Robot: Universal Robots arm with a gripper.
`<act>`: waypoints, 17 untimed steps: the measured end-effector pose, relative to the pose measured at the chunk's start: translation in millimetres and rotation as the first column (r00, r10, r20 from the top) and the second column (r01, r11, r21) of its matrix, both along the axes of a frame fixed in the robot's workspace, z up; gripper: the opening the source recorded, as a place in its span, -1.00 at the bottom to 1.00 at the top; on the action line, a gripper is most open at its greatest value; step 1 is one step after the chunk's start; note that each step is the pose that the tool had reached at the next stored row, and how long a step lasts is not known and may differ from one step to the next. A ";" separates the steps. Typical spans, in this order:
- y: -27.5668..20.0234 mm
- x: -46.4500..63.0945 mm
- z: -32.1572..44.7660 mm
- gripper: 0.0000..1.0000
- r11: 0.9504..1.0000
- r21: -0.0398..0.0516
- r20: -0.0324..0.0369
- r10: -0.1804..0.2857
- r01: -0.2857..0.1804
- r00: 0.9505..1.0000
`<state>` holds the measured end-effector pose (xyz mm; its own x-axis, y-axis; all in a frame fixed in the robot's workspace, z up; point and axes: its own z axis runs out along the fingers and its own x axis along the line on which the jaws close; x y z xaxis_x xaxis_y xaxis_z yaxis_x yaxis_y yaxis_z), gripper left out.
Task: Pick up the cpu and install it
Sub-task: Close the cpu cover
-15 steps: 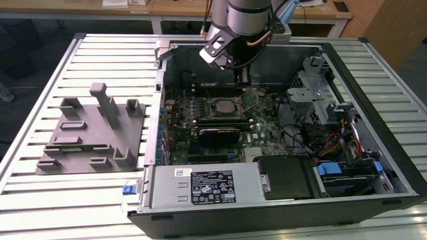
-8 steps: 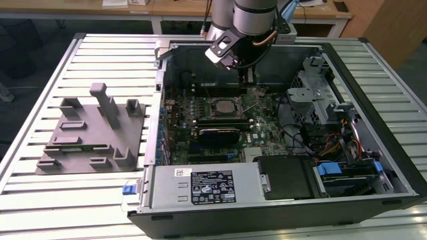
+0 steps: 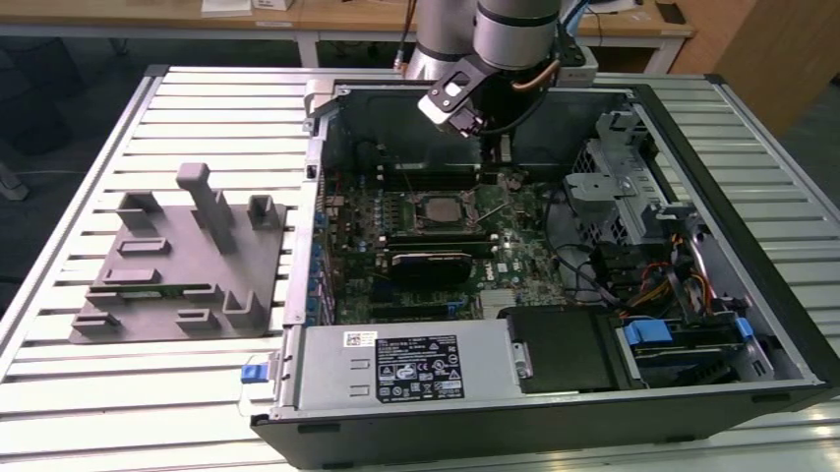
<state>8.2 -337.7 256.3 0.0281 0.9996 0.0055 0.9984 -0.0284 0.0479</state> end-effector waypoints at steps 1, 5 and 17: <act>0.0 1.9 0.0 -0.79 1.000 0.000 0.000 0.000 0.000 1.000; 0.0 11.5 -0.1 -0.79 1.000 0.000 0.000 0.000 0.000 1.000; 0.0 40.1 0.0 -0.79 1.000 0.000 0.000 0.000 0.000 1.000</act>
<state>48.3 -337.7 256.3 0.0282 0.9996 0.0056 0.9984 -0.0284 0.0480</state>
